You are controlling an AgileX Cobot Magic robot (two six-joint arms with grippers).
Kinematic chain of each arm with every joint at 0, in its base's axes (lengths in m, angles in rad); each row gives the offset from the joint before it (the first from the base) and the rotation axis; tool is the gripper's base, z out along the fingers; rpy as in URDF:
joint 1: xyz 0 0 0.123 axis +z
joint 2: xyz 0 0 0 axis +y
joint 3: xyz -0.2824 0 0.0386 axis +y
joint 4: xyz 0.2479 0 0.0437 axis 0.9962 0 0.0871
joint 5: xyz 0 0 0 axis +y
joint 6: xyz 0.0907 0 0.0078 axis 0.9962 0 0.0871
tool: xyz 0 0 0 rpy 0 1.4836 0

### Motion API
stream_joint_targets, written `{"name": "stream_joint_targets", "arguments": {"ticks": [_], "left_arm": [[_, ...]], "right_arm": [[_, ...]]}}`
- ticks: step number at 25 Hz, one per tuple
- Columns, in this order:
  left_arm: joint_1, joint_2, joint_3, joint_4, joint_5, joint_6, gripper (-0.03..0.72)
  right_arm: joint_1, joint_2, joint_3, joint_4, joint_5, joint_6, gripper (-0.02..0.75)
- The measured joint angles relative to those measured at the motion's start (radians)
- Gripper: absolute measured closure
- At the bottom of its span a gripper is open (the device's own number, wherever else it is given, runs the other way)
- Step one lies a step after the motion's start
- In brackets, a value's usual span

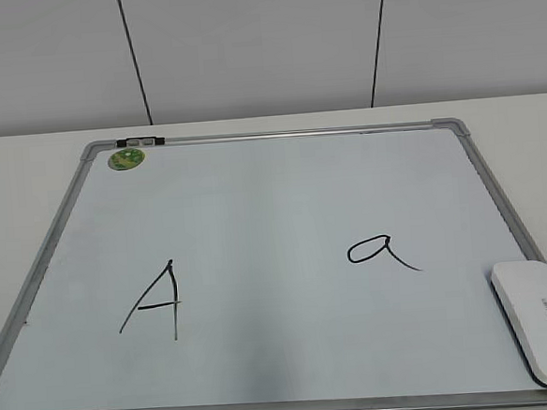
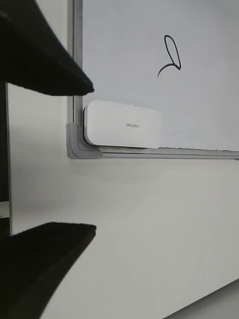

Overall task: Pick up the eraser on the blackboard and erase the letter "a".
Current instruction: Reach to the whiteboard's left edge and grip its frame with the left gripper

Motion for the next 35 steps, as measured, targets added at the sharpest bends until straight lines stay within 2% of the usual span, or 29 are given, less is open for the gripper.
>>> {"name": "stream_joint_targets", "arguments": {"ticks": [35], "left_arm": [[0.000, 0.000, 0.000, 0.000, 0.000, 0.000, 0.459]], "right_arm": [[0.000, 0.000, 0.000, 0.000, 0.002, 0.000, 0.151]]}}
